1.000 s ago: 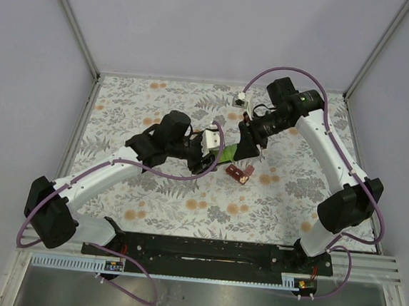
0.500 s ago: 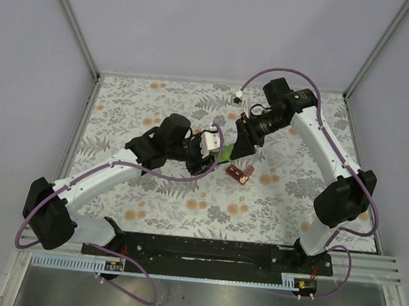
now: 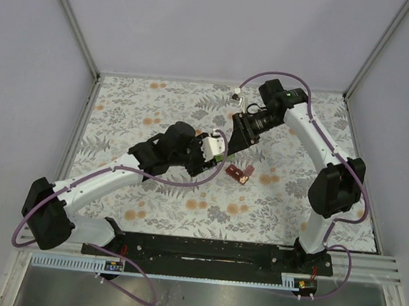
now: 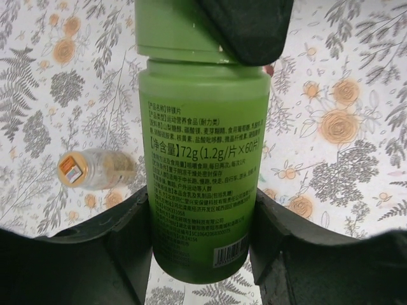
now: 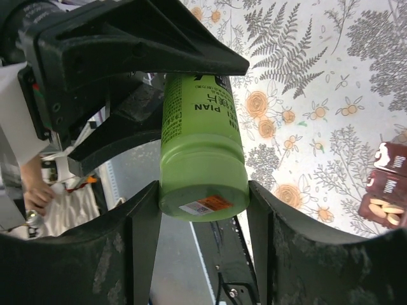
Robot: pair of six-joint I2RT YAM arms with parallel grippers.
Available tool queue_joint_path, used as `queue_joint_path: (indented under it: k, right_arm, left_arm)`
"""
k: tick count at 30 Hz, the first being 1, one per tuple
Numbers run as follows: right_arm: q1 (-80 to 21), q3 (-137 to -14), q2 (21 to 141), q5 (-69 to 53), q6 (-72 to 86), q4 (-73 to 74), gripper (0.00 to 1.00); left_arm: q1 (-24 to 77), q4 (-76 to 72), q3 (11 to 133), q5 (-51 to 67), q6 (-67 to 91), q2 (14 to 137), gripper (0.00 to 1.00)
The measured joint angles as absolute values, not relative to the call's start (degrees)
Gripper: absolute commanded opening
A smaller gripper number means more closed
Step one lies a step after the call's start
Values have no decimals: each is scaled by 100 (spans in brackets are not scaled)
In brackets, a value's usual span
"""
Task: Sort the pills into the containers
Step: Screw the lid of the pill bottle onto the pill bottle.
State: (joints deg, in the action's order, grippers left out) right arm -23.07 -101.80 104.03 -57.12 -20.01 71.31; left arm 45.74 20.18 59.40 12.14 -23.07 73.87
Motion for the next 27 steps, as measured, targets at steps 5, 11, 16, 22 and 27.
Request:
queue_joint_path:
  k: [5, 11, 16, 22, 27]
  right_arm:
    - [-2287, -10200, 10707, -5951, -1761, 7155, 17]
    - [-2252, -10200, 10881, -6136, -1483, 7126, 23]
    - [-2244, -10193, 10892, -6191, -1127, 6917, 24]
    - [-2206, -10184, 10975, -6296, -792, 6707, 31]
    - [-2169, -10073, 11050, -6499, -587, 6598, 37]
  left_arm:
    - [4727, 2106, 5896, 650, -2423, 7387, 0]
    - [4915, 2112, 5874, 1, -2641, 7404, 0]
    - [5107, 2047, 5878, -648, -2707, 7463, 0]
    - [5312, 1927, 5878, -1365, -2775, 7594, 0]
    - [5474, 1925, 5878, -1831, -2812, 7655, 0]
